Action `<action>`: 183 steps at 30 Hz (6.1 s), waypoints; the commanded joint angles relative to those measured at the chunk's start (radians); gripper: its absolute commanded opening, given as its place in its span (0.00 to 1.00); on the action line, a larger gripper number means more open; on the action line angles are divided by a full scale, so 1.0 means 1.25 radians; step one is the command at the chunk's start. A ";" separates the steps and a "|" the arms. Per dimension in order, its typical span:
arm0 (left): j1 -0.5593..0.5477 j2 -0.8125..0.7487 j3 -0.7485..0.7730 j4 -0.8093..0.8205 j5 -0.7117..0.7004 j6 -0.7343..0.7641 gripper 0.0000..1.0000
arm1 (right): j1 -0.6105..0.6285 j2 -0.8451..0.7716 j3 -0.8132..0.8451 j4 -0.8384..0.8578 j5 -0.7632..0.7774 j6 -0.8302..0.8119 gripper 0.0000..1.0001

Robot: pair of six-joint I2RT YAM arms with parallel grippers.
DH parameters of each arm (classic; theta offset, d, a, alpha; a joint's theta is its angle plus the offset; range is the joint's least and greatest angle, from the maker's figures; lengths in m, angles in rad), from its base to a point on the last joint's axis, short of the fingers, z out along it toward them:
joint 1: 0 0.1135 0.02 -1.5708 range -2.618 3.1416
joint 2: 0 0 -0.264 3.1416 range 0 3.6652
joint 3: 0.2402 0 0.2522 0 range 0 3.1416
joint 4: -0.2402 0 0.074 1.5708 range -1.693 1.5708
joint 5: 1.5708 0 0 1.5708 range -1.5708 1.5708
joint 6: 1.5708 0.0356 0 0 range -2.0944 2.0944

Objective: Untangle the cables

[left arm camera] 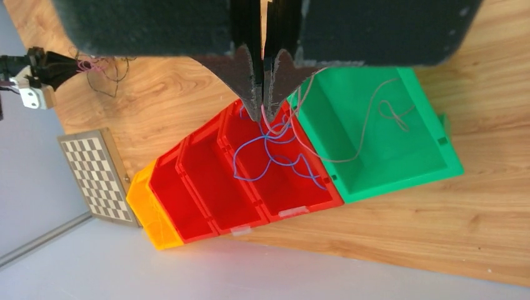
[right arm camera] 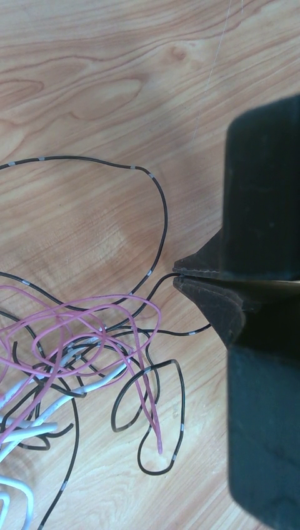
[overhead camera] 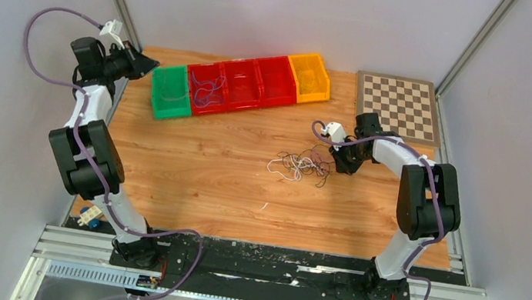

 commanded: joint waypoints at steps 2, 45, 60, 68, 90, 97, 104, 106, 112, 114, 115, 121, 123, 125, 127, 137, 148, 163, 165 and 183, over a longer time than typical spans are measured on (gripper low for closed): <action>-0.013 -0.029 0.002 -0.004 -0.085 0.068 0.00 | 0.002 -0.006 0.006 -0.005 -0.009 0.005 0.00; -0.133 0.016 0.250 -0.420 -0.224 0.405 0.94 | 0.052 -0.063 0.081 -0.054 -0.174 0.043 0.00; -0.546 -0.071 -0.087 -0.366 0.039 0.406 0.89 | 0.009 -0.053 0.153 -0.185 -0.281 0.181 0.63; -0.670 0.140 -0.001 -0.247 0.044 0.227 0.78 | 0.032 0.041 0.229 -0.106 -0.300 0.261 0.49; -0.682 0.162 -0.070 -0.123 0.048 0.149 0.71 | 0.072 0.006 0.199 0.067 -0.317 0.240 0.00; -0.683 0.125 -0.079 0.052 0.066 0.100 0.66 | 0.080 -0.042 0.168 0.082 -0.348 0.258 0.00; -0.709 0.209 -0.016 0.179 0.095 -0.002 0.61 | 0.069 -0.092 0.158 0.082 -0.359 0.283 0.00; -0.726 0.209 -0.030 0.240 0.102 -0.017 0.72 | 0.070 -0.105 0.164 0.083 -0.374 0.298 0.00; -0.755 0.226 -0.068 0.400 0.057 -0.047 0.80 | 0.071 -0.112 0.185 0.083 -0.383 0.315 0.00; -0.757 0.238 -0.064 0.424 0.032 -0.047 0.78 | 0.071 -0.114 0.188 0.083 -0.386 0.318 0.00; -0.758 0.243 -0.059 0.427 0.025 -0.041 0.77 | 0.071 -0.116 0.189 0.082 -0.386 0.319 0.00; -0.776 0.311 0.000 0.479 0.020 -0.065 0.53 | 0.070 -0.128 0.200 0.082 -0.375 0.322 0.00; -0.778 0.313 -0.004 0.520 0.028 -0.095 0.39 | 0.065 -0.130 0.210 0.081 -0.372 0.327 0.00; -0.777 0.304 -0.023 0.556 0.021 -0.100 0.32 | 0.058 -0.131 0.215 0.080 -0.378 0.334 0.00; -0.778 0.299 -0.027 0.573 0.014 -0.105 0.25 | 0.055 -0.135 0.216 0.080 -0.384 0.338 0.00; -0.775 0.255 -0.053 0.648 0.026 -0.193 0.09 | 0.029 -0.138 0.205 0.079 -0.391 0.359 0.00; -0.793 0.325 -0.014 0.638 -0.005 -0.197 0.66 | 0.030 -0.142 0.227 0.080 -0.419 0.376 0.00; -0.737 0.117 -0.112 0.574 -0.044 -0.331 0.00 | -0.026 -0.164 0.176 0.091 -0.375 0.419 0.68; -0.719 0.077 -0.111 0.481 -0.065 -0.307 0.00 | -0.009 -0.182 0.105 0.181 -0.335 0.467 0.73; -0.619 -0.085 0.015 0.321 -0.039 -0.367 0.00 | 0.129 0.030 -0.061 0.510 -0.161 0.554 0.35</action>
